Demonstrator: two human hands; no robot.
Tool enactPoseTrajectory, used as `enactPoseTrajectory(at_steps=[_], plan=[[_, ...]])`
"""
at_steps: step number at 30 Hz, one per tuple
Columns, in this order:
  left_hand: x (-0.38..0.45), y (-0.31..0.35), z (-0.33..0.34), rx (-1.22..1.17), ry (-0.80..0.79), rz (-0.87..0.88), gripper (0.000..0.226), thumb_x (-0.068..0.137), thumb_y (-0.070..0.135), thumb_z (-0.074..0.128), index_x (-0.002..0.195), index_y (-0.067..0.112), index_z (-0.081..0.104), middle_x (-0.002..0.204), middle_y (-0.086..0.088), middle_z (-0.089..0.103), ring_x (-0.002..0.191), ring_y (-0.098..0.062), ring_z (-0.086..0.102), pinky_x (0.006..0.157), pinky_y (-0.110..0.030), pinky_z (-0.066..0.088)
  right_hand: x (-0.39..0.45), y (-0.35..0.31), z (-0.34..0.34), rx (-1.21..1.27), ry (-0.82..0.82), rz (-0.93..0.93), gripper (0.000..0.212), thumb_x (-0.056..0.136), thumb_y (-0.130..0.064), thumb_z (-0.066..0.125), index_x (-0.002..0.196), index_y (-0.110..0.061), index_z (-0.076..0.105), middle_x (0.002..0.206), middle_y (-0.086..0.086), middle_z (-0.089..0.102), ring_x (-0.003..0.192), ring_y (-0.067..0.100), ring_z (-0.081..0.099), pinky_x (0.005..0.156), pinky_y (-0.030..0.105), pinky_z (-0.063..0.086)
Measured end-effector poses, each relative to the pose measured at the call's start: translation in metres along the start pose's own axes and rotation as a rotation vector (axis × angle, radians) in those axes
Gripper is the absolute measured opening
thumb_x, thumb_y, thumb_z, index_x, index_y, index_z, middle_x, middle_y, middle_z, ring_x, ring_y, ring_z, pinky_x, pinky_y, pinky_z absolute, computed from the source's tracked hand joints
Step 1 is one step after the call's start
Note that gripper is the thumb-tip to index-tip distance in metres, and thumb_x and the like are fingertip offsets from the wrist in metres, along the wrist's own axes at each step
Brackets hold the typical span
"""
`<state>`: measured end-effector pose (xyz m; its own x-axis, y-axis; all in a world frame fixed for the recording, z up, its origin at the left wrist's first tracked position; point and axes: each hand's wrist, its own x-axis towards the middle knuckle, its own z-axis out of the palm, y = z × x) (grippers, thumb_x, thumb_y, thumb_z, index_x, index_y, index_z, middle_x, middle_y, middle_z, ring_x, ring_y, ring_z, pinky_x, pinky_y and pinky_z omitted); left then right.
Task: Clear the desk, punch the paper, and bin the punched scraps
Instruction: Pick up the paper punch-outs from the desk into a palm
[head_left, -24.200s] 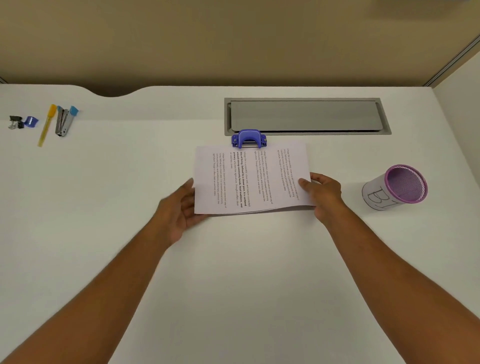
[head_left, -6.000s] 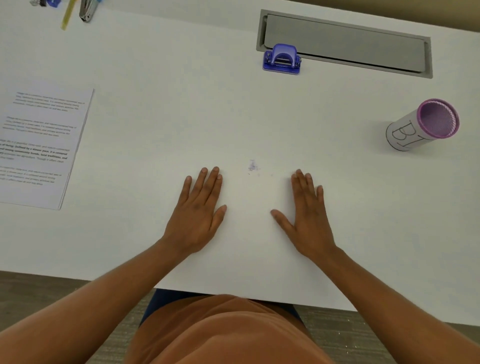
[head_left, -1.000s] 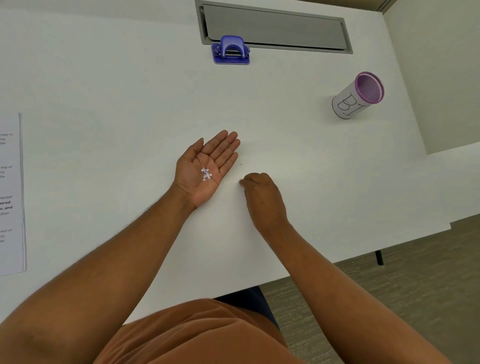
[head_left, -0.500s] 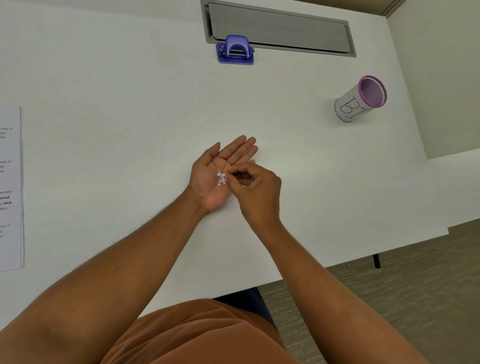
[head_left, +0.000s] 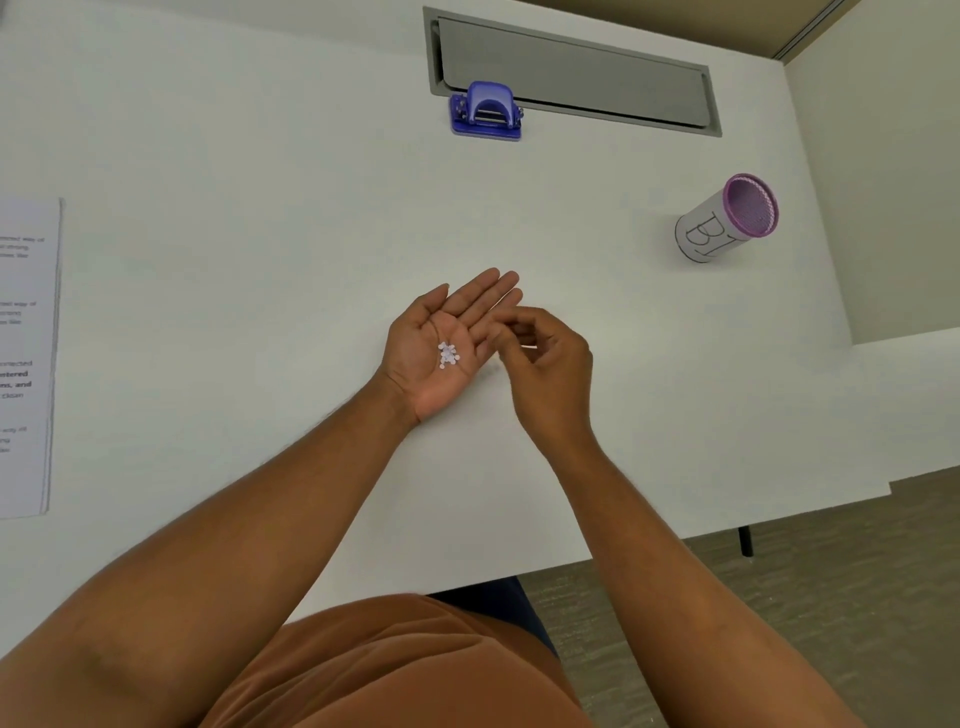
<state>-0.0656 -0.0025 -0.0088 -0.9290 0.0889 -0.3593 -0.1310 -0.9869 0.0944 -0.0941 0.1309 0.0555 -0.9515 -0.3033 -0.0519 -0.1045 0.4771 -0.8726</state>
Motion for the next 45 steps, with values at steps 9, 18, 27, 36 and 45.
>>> enactPoseTrajectory(at_steps=[9, 18, 27, 36, 45], plan=[[-0.018, 0.021, -0.008, -0.063, 0.078, 0.228, 0.052, 0.112, 0.028, 0.033, 0.152, -0.001, 0.050, 0.160, -0.020, 0.051, 0.150, -0.033, 0.048, 0.128, -0.046, 0.033, 0.045, 0.050, -0.027, -0.585, -0.336, -0.382, 0.030, 0.097, 0.005, 0.054, 0.117, -0.003, 0.074, 0.114, 0.009, 0.072, 0.108, 0.026, 0.067, 0.098, 0.036, 0.053], [-0.027, -0.009, -0.010, -0.096, 0.089, 0.378, 0.051, 0.113, 0.028, 0.032, 0.147, -0.001, 0.057, 0.159, -0.019, 0.052, 0.149, -0.032, 0.050, 0.127, -0.045, 0.035, 0.037, 0.082, -0.017, -0.793, -0.588, -0.577, 0.018, 0.106, -0.038, 0.039, 0.110, -0.034, 0.056, 0.109, -0.016, 0.050, 0.097, 0.001, 0.055, 0.079, 0.031, 0.043], [-0.028, -0.026, -0.008, -0.111, 0.111, 0.465, 0.051, 0.113, 0.027, 0.032, 0.145, -0.001, 0.060, 0.159, -0.019, 0.052, 0.149, -0.033, 0.049, 0.128, -0.045, 0.033, 0.023, 0.090, -0.035, -0.619, -0.492, -0.441, 0.039, 0.101, 0.001, 0.052, 0.138, -0.003, 0.062, 0.137, 0.010, 0.063, 0.130, 0.026, 0.056, 0.113, 0.028, 0.039], [-0.026, -0.033, -0.010, -0.131, 0.124, 0.507, 0.051, 0.112, 0.027, 0.032, 0.146, -0.001, 0.059, 0.159, -0.019, 0.052, 0.149, -0.033, 0.049, 0.129, -0.045, 0.030, 0.014, 0.076, -0.018, -0.694, -0.618, -0.620, 0.019, 0.102, -0.007, 0.045, 0.109, -0.008, 0.063, 0.113, 0.010, 0.057, 0.102, 0.027, 0.053, 0.087, 0.045, 0.049], [-0.023, -0.040, -0.015, -0.134, 0.136, 0.519, 0.051, 0.112, 0.027, 0.033, 0.146, -0.001, 0.059, 0.158, -0.019, 0.053, 0.148, -0.033, 0.051, 0.128, -0.045, 0.034, 0.039, 0.068, -0.020, -0.740, -0.699, -0.682, 0.016, 0.094, 0.001, 0.058, 0.102, -0.002, 0.073, 0.098, 0.014, 0.072, 0.093, 0.032, 0.062, 0.080, 0.048, 0.053]])
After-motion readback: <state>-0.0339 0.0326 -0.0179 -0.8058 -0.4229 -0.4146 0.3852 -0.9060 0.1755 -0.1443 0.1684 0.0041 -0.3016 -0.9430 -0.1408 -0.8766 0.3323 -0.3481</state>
